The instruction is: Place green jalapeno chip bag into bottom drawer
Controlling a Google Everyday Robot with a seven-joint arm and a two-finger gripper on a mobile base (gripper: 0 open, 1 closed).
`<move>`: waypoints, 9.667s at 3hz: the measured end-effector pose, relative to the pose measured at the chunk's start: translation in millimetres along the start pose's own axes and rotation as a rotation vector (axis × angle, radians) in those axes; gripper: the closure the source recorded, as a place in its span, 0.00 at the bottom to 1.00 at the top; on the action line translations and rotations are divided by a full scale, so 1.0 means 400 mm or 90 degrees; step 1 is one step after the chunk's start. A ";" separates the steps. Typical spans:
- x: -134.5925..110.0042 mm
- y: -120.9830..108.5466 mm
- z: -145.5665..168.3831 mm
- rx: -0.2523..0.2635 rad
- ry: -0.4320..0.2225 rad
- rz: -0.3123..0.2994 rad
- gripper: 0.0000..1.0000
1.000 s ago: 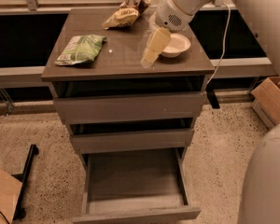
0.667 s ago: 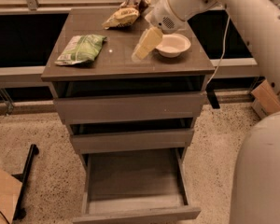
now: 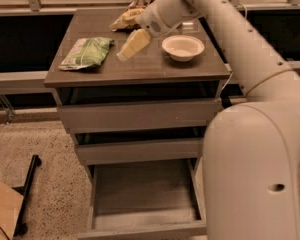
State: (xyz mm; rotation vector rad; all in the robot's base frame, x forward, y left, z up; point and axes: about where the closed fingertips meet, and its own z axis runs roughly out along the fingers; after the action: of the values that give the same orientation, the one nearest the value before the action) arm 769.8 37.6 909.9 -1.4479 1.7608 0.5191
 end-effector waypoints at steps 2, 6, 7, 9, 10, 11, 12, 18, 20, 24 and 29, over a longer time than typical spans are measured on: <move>-0.093 -0.007 0.205 -0.072 -0.048 -0.016 0.00; -0.133 0.067 0.413 -0.163 -0.054 0.024 0.18; -0.140 0.061 0.405 -0.157 -0.054 0.025 0.41; -0.145 0.056 0.397 -0.153 -0.055 0.028 0.95; -0.158 0.038 0.349 -0.136 -0.062 0.022 1.00; -0.173 0.000 0.224 -0.092 -0.064 0.001 1.00; -0.178 -0.001 0.096 -0.069 -0.033 -0.043 1.00; -0.126 0.313 -0.096 -0.206 -0.006 -0.006 1.00; 0.033 0.497 -0.143 -0.238 -0.034 0.117 1.00; 0.712 0.847 0.194 -0.325 0.036 0.409 1.00; 1.105 0.676 0.318 -0.237 0.026 0.519 1.00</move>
Offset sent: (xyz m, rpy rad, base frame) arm 0.0642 0.1040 -0.0058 0.0919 0.0310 0.1620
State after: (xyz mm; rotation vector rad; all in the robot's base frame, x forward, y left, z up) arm 532.8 -76.2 445.5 -0.9029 2.3490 1.2937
